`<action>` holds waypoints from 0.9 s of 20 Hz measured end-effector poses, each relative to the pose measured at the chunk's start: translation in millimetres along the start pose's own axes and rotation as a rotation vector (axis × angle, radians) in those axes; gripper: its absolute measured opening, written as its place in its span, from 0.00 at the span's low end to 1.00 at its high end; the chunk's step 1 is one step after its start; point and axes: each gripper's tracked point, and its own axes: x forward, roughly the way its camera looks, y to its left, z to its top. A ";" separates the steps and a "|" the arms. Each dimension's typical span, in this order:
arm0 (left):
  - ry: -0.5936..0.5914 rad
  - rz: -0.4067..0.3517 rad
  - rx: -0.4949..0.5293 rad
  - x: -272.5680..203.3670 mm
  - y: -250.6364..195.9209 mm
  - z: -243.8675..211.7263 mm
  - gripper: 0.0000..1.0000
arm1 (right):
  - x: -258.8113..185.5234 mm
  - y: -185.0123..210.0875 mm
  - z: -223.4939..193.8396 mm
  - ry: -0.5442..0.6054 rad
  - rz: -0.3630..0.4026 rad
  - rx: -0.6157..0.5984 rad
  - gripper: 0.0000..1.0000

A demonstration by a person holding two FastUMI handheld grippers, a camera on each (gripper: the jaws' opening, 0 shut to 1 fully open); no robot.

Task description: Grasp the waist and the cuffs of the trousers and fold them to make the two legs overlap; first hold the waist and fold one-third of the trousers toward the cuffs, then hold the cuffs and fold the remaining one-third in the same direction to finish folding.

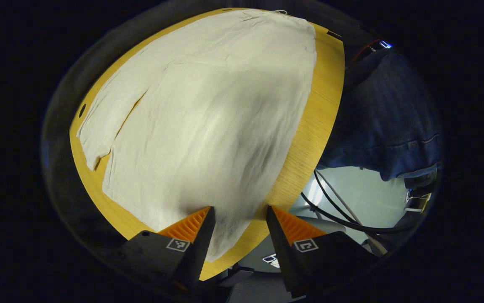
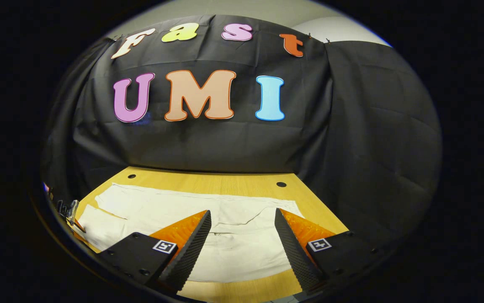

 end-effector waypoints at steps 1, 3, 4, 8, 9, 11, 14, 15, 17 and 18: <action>0.018 -0.002 0.002 0.4 1.2 1.1 0.72 | 2.4 -0.6 -2.7 0.008 0.008 -0.004 0.97; 0.060 -0.003 0.006 0.9 5.2 -0.3 0.67 | 6.0 -2.9 -8.1 0.026 0.024 -0.022 0.97; 0.083 -0.004 0.011 1.2 7.1 -0.4 0.60 | 7.5 -5.2 -10.7 0.036 0.033 -0.032 0.97; 0.108 0.006 0.005 1.6 18.8 -1.7 0.35 | 18.4 -15.2 -24.3 0.072 0.075 -0.048 0.97; 0.109 0.008 0.008 2.4 23.2 -0.8 0.29 | 21.6 -18.2 -29.7 0.086 0.088 -0.052 0.97; 0.109 0.009 0.008 3.0 27.4 -1.5 0.13 | 25.0 -21.9 -39.8 0.120 0.127 -0.075 0.97; 0.112 -0.008 0.005 4.0 29.0 -2.7 0.01 | 28.8 -37.9 -60.2 0.189 0.179 -0.164 0.98; 0.117 -0.011 -0.003 4.6 29.4 -2.4 0.01 | 28.5 -42.3 -66.1 0.215 0.199 -0.201 0.98; 0.126 -0.016 -0.002 3.1 31.4 -1.4 0.01 | 26.3 -49.8 -81.2 0.269 0.249 -0.295 0.97; 0.126 -0.017 0.002 3.1 32.3 -0.5 0.01 | 23.7 -53.4 -88.6 0.295 0.277 -0.349 0.98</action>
